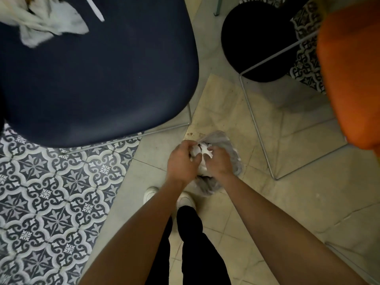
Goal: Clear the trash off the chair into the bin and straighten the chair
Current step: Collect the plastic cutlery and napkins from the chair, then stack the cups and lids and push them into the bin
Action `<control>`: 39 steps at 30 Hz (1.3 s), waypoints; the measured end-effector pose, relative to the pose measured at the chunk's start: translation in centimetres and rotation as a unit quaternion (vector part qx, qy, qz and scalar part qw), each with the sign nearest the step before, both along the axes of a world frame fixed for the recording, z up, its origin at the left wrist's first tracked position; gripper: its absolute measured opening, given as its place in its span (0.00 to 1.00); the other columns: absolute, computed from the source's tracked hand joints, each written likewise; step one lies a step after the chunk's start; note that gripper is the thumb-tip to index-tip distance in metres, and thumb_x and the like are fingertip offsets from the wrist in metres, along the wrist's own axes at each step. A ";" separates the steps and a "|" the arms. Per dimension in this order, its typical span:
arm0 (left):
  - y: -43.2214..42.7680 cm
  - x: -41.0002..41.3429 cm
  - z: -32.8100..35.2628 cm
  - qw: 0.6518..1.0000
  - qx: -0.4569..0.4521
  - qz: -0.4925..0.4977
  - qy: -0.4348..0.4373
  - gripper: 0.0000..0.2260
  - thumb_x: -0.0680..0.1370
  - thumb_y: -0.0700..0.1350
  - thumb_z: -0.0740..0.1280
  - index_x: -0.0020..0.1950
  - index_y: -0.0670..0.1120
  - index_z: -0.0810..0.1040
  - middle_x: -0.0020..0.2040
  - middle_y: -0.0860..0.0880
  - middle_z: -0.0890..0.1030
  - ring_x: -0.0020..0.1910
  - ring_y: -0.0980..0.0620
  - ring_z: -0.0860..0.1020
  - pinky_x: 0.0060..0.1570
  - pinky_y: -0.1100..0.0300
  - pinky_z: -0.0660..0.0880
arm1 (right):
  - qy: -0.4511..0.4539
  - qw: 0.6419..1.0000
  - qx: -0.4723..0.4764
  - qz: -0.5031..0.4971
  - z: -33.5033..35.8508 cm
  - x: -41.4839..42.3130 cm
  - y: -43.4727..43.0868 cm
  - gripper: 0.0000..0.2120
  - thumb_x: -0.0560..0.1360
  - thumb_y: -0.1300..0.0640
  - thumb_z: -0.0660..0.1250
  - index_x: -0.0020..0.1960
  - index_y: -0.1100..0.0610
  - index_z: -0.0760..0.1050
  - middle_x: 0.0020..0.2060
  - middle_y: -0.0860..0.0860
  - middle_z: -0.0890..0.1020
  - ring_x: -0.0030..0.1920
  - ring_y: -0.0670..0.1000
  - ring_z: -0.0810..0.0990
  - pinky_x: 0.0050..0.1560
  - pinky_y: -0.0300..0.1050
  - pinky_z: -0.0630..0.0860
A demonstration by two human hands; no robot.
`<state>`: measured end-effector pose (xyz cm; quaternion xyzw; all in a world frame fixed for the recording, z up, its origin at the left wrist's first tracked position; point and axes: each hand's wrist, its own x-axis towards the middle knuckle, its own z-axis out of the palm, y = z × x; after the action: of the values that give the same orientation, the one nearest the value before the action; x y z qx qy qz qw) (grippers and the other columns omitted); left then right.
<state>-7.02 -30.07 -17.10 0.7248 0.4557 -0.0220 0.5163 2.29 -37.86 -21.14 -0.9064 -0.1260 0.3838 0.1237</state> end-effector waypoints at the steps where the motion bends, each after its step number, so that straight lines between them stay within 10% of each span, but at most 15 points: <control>1: 0.5 -0.2 1.2 1.000 0.006 0.000 -0.005 0.15 0.75 0.45 0.67 0.61 0.47 0.74 0.56 0.49 0.80 0.55 0.53 0.76 0.49 0.69 0.66 | -0.001 1.000 0.008 -0.004 1.2 -0.2 0.6 0.15 0.76 0.55 0.64 0.62 0.56 0.74 0.61 0.57 0.77 0.62 0.56 0.75 0.62 0.55 0.72; 15: 10.8 -3.4 13.2 0.997 0.063 0.038 -0.039 0.13 0.75 0.45 0.68 0.58 0.47 0.75 0.56 0.52 0.79 0.53 0.58 0.76 0.52 0.67 0.69 | -0.069 0.993 0.091 0.026 15.4 0.1 12.2 0.11 0.76 0.59 0.62 0.59 0.56 0.73 0.60 0.54 0.73 0.62 0.55 0.72 0.64 0.49 0.70; 39: 29.7 -1.4 13.7 0.978 0.129 0.156 0.044 0.17 0.74 0.46 0.69 0.61 0.46 0.73 0.61 0.48 0.75 0.61 0.49 0.73 0.59 0.54 0.71 | -0.001 0.971 0.154 0.181 16.7 3.8 34.4 0.16 0.74 0.56 0.67 0.61 0.55 0.72 0.60 0.53 0.73 0.63 0.53 0.72 0.63 0.52 0.71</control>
<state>-8.40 -0.38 -3.37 0.7036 0.5845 0.0854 0.3950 6.06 -3.47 -4.46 -0.8388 -0.3460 0.3748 0.1902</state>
